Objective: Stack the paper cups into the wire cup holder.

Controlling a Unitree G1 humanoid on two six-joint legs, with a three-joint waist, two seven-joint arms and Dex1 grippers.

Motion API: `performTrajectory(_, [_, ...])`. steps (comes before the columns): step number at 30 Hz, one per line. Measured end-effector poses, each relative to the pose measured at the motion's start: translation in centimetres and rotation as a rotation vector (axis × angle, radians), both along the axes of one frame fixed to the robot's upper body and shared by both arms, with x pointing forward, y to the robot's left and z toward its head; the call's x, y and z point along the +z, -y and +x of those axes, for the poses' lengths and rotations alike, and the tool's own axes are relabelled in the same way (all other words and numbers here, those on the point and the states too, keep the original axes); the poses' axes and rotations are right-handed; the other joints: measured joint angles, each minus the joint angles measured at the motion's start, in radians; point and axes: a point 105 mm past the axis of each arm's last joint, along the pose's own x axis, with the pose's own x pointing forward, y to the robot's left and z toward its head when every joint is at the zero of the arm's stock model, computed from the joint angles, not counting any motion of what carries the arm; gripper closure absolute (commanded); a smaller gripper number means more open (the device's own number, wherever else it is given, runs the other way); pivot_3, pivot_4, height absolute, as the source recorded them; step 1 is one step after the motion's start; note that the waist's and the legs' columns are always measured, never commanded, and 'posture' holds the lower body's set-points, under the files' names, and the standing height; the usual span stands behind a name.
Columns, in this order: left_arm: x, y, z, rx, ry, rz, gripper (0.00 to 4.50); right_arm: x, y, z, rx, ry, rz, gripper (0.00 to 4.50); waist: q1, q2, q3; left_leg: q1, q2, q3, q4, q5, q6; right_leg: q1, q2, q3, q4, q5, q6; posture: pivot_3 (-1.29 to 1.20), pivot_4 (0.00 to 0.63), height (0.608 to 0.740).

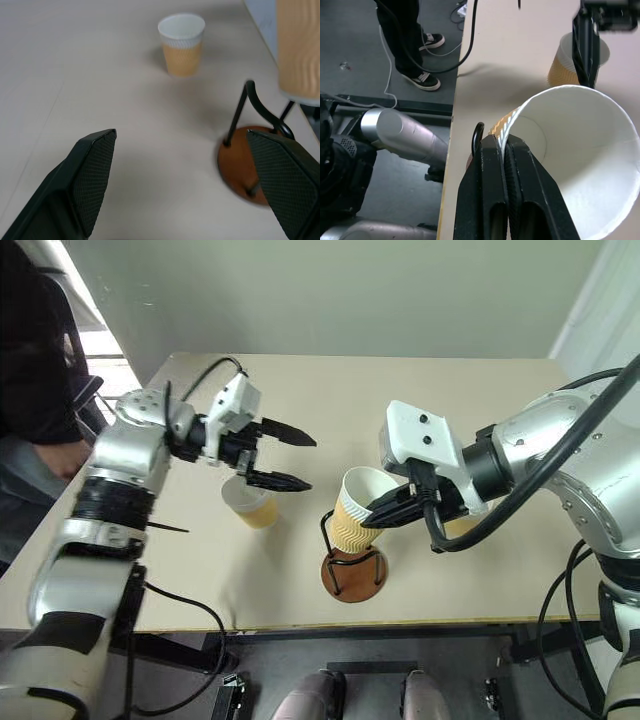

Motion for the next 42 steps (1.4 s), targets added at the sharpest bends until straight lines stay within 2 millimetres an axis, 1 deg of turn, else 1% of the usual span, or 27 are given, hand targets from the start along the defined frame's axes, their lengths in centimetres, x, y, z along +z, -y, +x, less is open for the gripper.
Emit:
performTrajectory(5, [0.8, -2.5, -0.9, 0.039, 0.011, 0.068, 0.03, -0.3, -0.4, 0.1, 0.019, -0.001, 0.003, 4.47, -0.001, 0.0, 0.0, -0.001, 0.0, 0.0, 0.0, 0.0, 0.0, -0.001, 0.001, 0.0, 0.0, 0.0, 0.0, 0.0, 0.15, 0.74])
performTrajectory(8, [1.6, -3.3, -1.7, 0.039, 0.0, 0.068, 0.03, -0.4, -0.5, 0.2, 0.024, -0.003, 0.005, 4.47, 0.0, 0.0, 0.0, -0.001, 0.0, 0.0, 0.0, 0.0, 0.0, -0.001, 0.0, 0.0, 0.001, 0.0, -0.001, 0.0, 0.15, 0.74])
performTrajectory(11, [2.9, -2.7, -3.6, -0.017, -0.034, 0.054, 0.03, -0.5, -0.6, 0.2, 0.036, -0.002, 0.01, 4.47, 0.001, -0.001, -0.001, -0.003, 0.0, 0.0, 0.0, 0.0, -0.001, -0.003, 0.0, 0.0, 0.0, -0.001, -0.003, 0.0, 0.15, 0.74])
performTrajectory(14, [4.1, -1.9, -6.3, -0.096, -0.069, 0.051, 0.03, -0.5, -0.7, 0.2, 0.046, 0.0, 0.013, 4.47, 0.0, -0.001, -0.001, -0.002, -0.001, 0.0, -0.001, -0.001, -0.002, -0.003, 0.0, 0.001, 0.0, -0.002, -0.005, 0.0, 0.15, 0.74])
performTrajectory(17, [4.3, -1.4, -7.6, -0.131, -0.123, 0.042, 0.03, -0.5, -0.7, 0.1, 0.057, 0.005, 0.014, 4.47, -0.001, -0.001, -0.001, -0.001, 0.0, 0.0, -0.002, -0.001, -0.003, -0.003, 0.0, 0.001, 0.001, -0.002, -0.005, 0.0, 0.15, 0.74])
performTrajectory(20, [3.6, -1.7, -8.4, -0.13, -0.172, 0.066, 0.03, -0.7, -0.8, 0.1, 0.064, 0.006, 0.012, 4.47, -0.004, -0.001, -0.001, 0.0, 0.001, 0.0, -0.002, 0.0, -0.004, -0.003, 0.001, 0.002, 0.003, -0.002, -0.005, 0.0, 0.15, 0.74])
performTrajectory(25, [2.5, -2.9, -9.2, -0.086, -0.209, 0.144, 0.03, -1.4, -0.6, 0.2, 0.068, 0.002, -0.009, 4.47, -0.007, -0.001, -0.001, 0.0, 0.001, 0.0, -0.002, 0.0, -0.006, -0.004, 0.002, 0.003, 0.003, -0.002, -0.006, 0.0, 0.15, 0.74])
performTrajectory(27, [2.1, -3.4, -9.2, -0.075, -0.194, 0.176, 0.03, -1.4, -0.7, 0.2, 0.074, 0.012, -0.011, 4.47, -0.007, -0.001, -0.001, 0.0, 0.002, 0.0, -0.003, 0.0, -0.006, -0.004, 0.002, 0.003, 0.003, -0.002, -0.008, 0.0, 0.15, 0.74])
performTrajectory(31, [0.6, -4.0, -9.0, -0.068, -0.181, 0.244, 0.03, -1.4, -0.7, 0.5, 0.078, 0.031, -0.012, 4.47, -0.006, -0.001, -0.001, 0.0, 0.002, 0.0, -0.003, 0.0, -0.006, -0.005, 0.002, 0.003, 0.003, -0.003, -0.01, 0.0, 0.15, 0.74])
performTrajectory(39, [0.6, -4.1, -8.9, -0.067, -0.169, 0.256, 0.03, -1.9, -0.8, 0.7, 0.104, 0.038, -0.03, 4.47, -0.007, -0.001, -0.001, -0.001, 0.002, 0.0, -0.005, 0.0, -0.007, -0.007, 0.002, 0.003, 0.003, -0.003, -0.011, 0.0, 0.15, 0.74])
performTrajectory(42, [0.6, -4.0, -8.9, -0.073, -0.163, 0.256, 0.03, -2.1, -0.9, 0.8, 0.105, 0.036, -0.037, 3.93, -0.007, -0.001, -0.001, 0.0, 0.002, 0.0, -0.006, 0.0, -0.007, -0.007, 0.002, 0.003, 0.003, -0.003, -0.011, 0.0, 0.15, 0.74])
